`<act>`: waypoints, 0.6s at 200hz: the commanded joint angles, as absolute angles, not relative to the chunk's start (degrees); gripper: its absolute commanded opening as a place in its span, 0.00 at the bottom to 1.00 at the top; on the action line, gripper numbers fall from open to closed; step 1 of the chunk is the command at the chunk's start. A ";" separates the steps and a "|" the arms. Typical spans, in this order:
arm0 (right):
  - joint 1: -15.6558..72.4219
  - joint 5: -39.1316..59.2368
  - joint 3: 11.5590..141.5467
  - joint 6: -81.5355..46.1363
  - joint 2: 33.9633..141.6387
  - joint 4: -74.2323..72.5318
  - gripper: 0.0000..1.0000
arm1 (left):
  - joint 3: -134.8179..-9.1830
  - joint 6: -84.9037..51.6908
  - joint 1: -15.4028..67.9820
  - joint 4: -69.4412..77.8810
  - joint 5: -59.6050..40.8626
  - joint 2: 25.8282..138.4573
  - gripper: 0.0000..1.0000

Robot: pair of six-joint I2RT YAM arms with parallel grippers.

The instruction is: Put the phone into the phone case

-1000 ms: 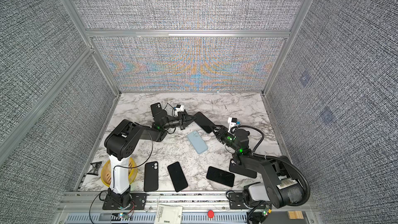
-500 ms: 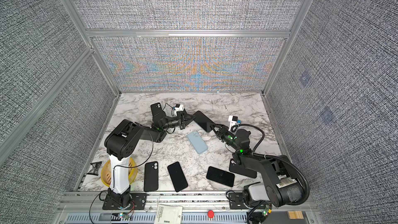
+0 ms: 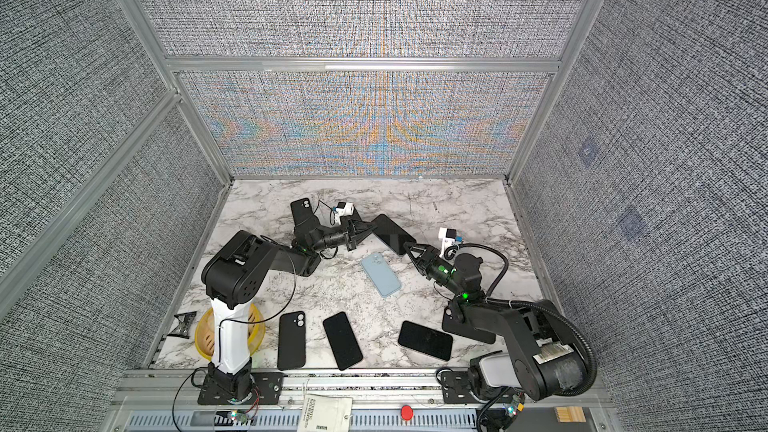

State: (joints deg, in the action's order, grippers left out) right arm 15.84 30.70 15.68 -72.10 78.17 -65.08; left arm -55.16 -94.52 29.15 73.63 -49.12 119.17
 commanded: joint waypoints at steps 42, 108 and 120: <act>15.91 30.20 16.40 -69.38 73.32 -60.21 0.39 | -55.20 -92.80 29.10 75.39 -48.69 117.87 0.00; 15.90 30.10 18.19 -69.28 74.27 -60.11 0.29 | -55.40 -93.96 29.09 77.08 -48.86 118.52 0.00; 15.92 29.98 18.26 -69.43 74.44 -60.38 0.27 | -55.37 -93.96 29.09 77.14 -48.91 118.39 0.00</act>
State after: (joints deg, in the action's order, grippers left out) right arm 15.84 30.22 17.63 -69.89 74.15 -58.35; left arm -55.11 -93.67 29.10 73.87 -48.10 118.50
